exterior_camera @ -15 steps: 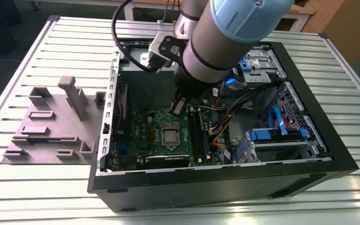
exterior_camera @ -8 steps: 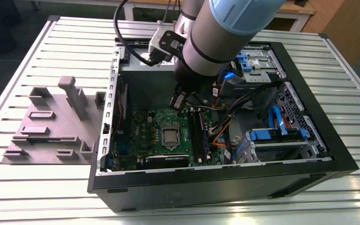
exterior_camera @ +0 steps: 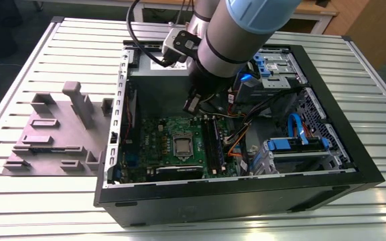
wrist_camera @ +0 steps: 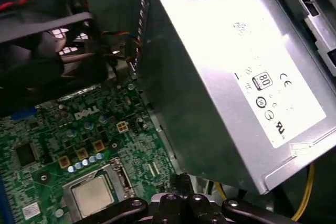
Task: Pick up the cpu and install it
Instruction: 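Install the first cpu locking lever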
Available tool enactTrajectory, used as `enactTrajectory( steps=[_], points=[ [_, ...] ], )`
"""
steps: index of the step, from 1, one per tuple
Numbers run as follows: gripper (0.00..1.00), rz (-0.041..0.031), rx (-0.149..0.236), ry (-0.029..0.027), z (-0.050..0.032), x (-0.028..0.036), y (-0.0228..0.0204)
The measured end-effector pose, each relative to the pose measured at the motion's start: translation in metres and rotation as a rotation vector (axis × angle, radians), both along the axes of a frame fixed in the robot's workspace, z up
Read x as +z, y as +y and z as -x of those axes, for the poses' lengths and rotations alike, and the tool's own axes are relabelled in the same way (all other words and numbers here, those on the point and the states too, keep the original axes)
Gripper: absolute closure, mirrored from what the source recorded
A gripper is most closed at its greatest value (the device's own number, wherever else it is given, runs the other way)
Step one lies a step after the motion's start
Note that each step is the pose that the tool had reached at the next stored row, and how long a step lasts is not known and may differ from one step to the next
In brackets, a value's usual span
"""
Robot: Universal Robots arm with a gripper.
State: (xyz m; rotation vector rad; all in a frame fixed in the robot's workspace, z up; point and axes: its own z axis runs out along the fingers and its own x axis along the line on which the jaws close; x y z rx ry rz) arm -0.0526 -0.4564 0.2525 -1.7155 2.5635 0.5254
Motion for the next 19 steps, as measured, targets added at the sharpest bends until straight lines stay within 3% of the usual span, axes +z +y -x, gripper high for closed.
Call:
enactTrajectory(
  steps=[3,8,12,13,14,19],
  points=[
    [0.9,-0.0002,0.0,-0.0001,-0.0019,-0.0039,0.0043],
    [0.9,0.0025,0.0,0.0,-0.0033,-0.0126,0.0054],
    [0.9,0.0116,0.0,0.0,-0.0036,-0.0183,0.0055],
    [0.9,0.0194,0.0,0.0004,-0.0036,-0.0185,0.0054],
    [0.9,0.0329,0.0,0.0013,-0.0036,-0.0185,0.0054],
    [0.9,0.1147,0.0,0.0086,-0.0037,-0.0186,0.0054]
  ],
)
